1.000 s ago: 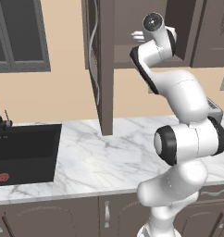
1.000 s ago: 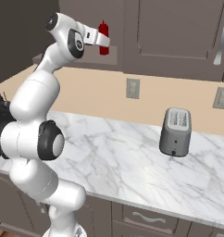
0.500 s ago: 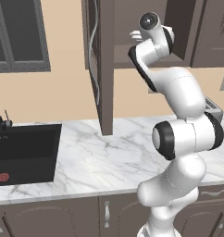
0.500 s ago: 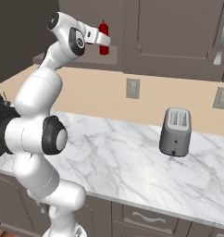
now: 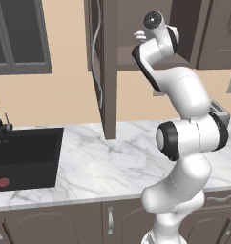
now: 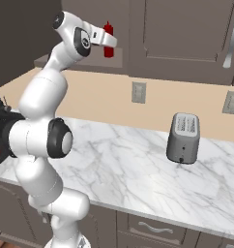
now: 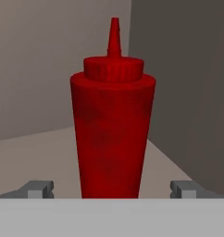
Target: Take 2 condiments from the cabinet and move them on the counter near the stove.Make sure the condiments are lined up with each other, next to each other.
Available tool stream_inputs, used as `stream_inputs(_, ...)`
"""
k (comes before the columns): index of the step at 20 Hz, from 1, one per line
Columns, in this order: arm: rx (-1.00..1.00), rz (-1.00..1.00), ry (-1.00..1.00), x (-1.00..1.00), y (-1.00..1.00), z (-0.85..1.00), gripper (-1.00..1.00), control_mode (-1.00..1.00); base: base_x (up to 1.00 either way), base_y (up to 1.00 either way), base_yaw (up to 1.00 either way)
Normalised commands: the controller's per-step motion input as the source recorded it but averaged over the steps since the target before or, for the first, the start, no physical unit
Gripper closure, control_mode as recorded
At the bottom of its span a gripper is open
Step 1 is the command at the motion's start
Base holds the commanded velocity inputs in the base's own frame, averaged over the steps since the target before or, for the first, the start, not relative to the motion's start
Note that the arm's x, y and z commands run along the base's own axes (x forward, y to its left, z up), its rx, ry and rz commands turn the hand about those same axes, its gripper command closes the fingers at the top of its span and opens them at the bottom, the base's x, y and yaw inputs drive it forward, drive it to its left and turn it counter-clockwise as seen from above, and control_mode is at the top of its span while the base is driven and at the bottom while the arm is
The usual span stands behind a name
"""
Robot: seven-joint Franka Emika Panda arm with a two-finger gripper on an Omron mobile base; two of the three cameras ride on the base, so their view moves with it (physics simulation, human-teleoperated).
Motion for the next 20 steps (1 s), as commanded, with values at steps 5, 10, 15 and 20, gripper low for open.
stream_inputs(5, 0.0, -0.01, 0.01, 0.12, -0.02, 0.0, -1.0, -1.0, 0.0, 0.0, 0.0)
stream_inputs(10, 0.0, -0.01, 0.01, 0.08, 0.0, 0.0, -1.0, -1.0, 0.0, 0.0, 0.0)
stream_inputs(15, 0.0, 0.0, 0.0, 0.0, 0.0, 0.0, -1.0, -1.0, 0.0, 0.0, 0.0)
stream_inputs(20, 0.0, 0.0, 0.0, 0.0, 0.0, 0.0, -1.0, -1.0, 0.0, 0.0, 0.0)
